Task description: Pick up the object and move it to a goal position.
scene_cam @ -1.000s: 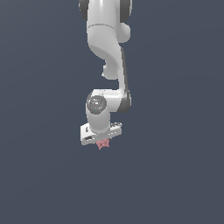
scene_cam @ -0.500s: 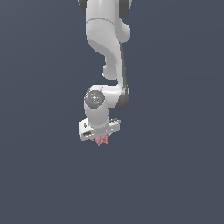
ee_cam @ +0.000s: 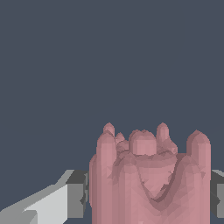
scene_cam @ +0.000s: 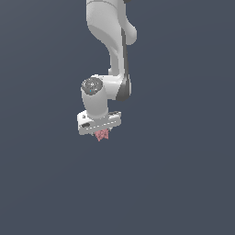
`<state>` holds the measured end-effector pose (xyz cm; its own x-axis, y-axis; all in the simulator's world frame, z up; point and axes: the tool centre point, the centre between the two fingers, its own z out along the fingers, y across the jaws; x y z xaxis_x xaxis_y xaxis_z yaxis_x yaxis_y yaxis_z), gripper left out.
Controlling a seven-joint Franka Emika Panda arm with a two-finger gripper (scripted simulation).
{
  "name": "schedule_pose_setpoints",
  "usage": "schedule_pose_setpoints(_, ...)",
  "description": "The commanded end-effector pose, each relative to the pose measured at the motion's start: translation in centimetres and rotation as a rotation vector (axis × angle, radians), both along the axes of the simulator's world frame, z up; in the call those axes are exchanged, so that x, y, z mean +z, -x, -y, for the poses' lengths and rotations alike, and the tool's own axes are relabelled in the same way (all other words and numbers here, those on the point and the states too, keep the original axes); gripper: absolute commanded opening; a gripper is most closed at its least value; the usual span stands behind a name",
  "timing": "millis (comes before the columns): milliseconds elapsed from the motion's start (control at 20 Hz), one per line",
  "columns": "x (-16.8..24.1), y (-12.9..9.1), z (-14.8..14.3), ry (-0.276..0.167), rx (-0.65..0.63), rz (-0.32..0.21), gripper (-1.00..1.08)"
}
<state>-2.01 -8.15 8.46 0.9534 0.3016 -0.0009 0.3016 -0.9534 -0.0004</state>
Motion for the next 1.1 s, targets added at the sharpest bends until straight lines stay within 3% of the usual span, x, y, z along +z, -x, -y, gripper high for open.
schedule_pose_setpoints(0,1.2,1.7,0.8,0.0,0.0,0.001,-1.0)
schedule_pose_setpoints(550,5.7,7.6,3.8,0.0,-0.001,0.001,-1.0)
schedule_pose_setpoints(1050,7.1,9.3,4.8,0.0,-0.001,0.001,-1.0)
